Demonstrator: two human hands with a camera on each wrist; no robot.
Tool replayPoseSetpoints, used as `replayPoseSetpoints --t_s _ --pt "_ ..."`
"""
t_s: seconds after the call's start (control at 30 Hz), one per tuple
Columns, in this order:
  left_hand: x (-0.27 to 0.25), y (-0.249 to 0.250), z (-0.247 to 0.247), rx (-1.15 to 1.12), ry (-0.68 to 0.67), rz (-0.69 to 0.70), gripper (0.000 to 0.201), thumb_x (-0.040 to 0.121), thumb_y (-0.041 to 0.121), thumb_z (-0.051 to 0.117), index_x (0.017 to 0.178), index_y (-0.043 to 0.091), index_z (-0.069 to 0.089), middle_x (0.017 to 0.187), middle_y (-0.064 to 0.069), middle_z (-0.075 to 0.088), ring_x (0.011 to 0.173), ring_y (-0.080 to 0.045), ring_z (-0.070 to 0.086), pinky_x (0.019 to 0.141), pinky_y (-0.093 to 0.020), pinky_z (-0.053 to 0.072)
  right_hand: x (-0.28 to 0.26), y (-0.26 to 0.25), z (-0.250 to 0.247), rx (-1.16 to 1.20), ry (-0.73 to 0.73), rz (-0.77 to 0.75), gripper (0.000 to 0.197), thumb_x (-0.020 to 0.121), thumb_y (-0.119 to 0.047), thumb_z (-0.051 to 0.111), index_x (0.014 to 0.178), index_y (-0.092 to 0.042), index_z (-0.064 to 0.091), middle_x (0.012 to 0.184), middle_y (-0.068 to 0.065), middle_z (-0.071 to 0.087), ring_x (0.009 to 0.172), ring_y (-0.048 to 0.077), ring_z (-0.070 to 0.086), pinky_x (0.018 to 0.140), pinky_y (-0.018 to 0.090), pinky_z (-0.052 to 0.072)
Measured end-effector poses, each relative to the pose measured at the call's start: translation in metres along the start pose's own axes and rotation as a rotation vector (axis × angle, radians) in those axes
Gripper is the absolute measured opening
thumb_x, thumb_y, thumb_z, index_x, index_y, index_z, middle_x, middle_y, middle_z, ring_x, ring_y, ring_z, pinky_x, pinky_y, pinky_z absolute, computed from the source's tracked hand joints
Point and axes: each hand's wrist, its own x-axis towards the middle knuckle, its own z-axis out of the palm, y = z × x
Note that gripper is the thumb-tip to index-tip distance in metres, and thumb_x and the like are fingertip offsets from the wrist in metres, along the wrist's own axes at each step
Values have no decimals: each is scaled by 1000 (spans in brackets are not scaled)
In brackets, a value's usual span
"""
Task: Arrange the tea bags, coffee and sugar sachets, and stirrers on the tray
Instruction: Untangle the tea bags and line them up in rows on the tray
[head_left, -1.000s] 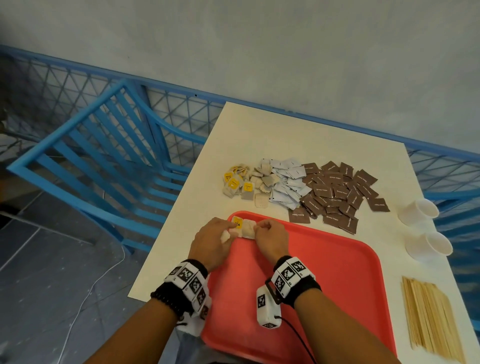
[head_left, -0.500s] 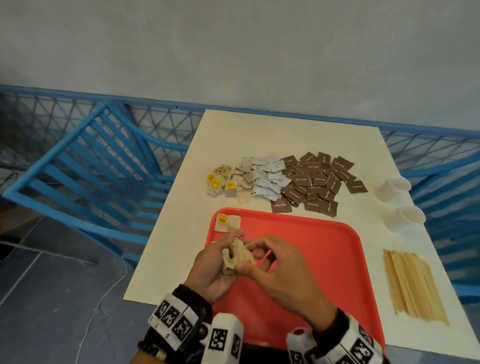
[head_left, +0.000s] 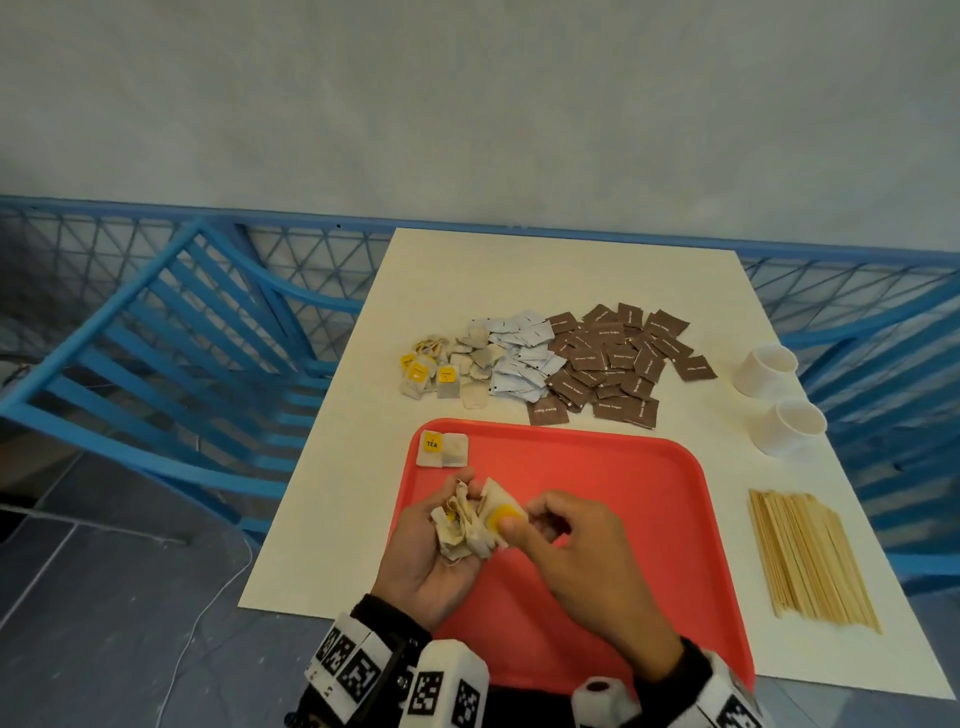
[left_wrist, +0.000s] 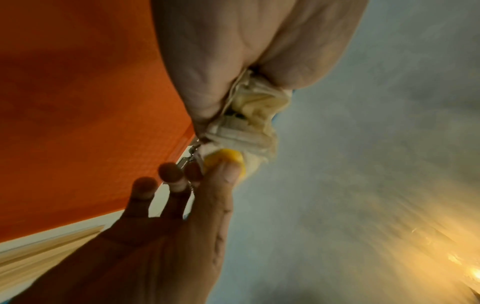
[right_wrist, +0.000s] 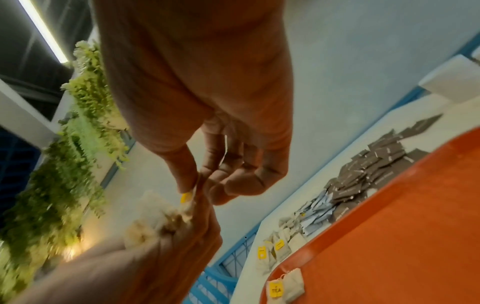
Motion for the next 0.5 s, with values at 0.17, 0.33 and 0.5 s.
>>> replayPoseSetpoints --t_s 0.17,0.33,0.5 --pt "4 1 -12 47 93 15 18 98 19 51 89 5 58 60 -4 52 49 -15 55 49 -25 53 12 -10 -21 318 -58 125 5 90 -11 71 85 -11 69 65 9 69 59 15 64 59 31 50" --pt "-12 13 -4 889 9 292 38 84 43 74 97 8 62 49 5 34 37 -8 28 38 -18 25 27 -9 -42 -261 -170 -144 14 91 -31 69 80 -23 72 65 -10 62 59 6 52 60 30 44" --pt "-18 22 13 1775 -314 564 26 83 40 78 105 29 73 52 19 48 50 -1 39 53 -17 28 40 -35 -56 -422 -489 -273 8 89 -28 70 97 -29 69 76 -8 66 71 10 59 65 29 48"
